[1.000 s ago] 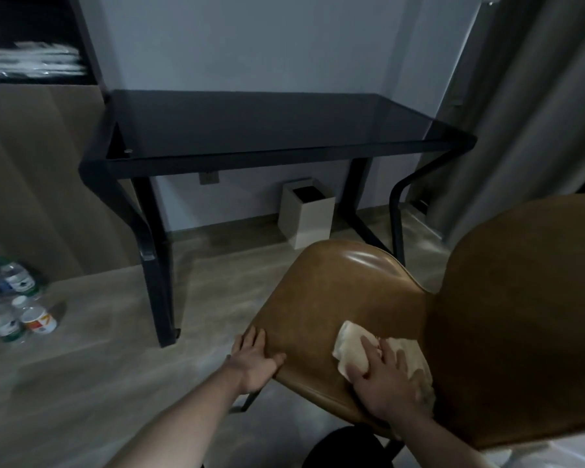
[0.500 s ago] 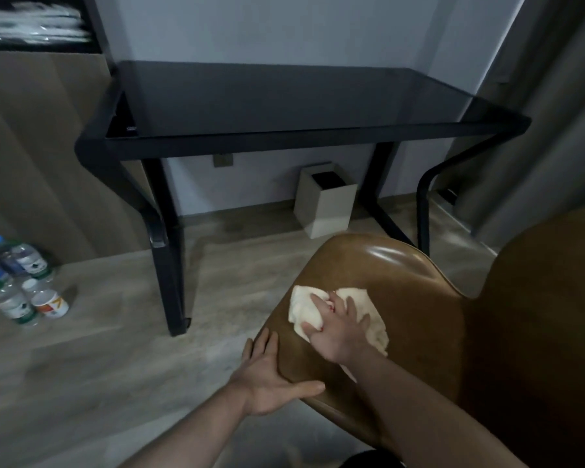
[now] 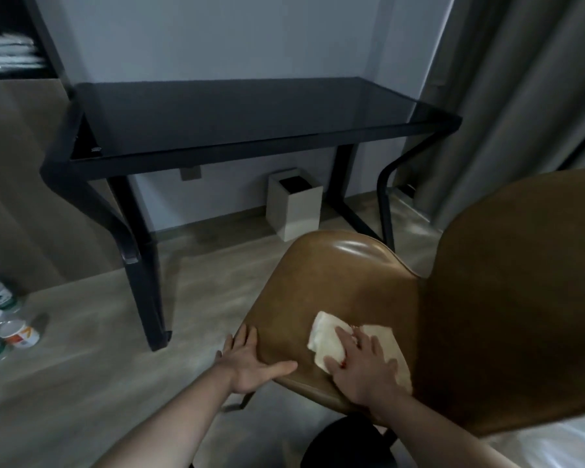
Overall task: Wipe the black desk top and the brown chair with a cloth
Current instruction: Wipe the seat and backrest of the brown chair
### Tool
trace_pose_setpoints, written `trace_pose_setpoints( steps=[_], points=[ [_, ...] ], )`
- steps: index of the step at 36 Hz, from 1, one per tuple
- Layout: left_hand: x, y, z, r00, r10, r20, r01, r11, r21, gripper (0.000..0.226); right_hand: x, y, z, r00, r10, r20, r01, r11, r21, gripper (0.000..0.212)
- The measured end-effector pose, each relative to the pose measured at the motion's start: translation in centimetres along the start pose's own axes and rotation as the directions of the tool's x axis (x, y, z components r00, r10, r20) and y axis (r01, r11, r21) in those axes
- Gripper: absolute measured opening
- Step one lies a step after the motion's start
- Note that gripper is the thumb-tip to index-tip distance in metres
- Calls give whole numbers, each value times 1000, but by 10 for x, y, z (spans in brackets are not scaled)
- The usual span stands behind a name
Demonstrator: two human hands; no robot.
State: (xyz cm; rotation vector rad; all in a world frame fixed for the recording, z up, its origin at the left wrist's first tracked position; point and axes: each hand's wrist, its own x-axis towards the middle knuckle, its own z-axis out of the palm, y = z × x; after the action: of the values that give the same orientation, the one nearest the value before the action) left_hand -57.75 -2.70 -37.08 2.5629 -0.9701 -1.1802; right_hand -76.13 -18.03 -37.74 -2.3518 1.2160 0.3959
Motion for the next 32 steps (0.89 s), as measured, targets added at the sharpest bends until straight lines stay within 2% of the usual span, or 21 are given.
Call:
trace_pose_setpoints(
  steps=[4, 9, 20, 27, 32],
  points=[
    [1, 18, 1, 984, 146, -102, -132, 982, 135, 127, -14, 17, -1, 998, 51, -31, -50, 998, 27, 70],
    [5, 26, 4, 999, 48, 20, -51, 987, 151, 133, 2, 10, -3, 992, 115, -47, -111, 991, 76, 69],
    [23, 11, 6, 995, 76, 67, -83, 990, 116, 128, 98, 15, -54, 952, 294, -88, -271, 940, 209, 71],
    [34, 8, 6, 994, 71, 84, -78, 993, 92, 125, 139, 29, -92, 957, 273, -103, -245, 944, 222, 71],
    [33, 9, 3, 994, 65, 91, -72, 995, 74, 125, 138, 31, -89, 962, 240, -133, -222, 965, 138, 72]
  ],
)
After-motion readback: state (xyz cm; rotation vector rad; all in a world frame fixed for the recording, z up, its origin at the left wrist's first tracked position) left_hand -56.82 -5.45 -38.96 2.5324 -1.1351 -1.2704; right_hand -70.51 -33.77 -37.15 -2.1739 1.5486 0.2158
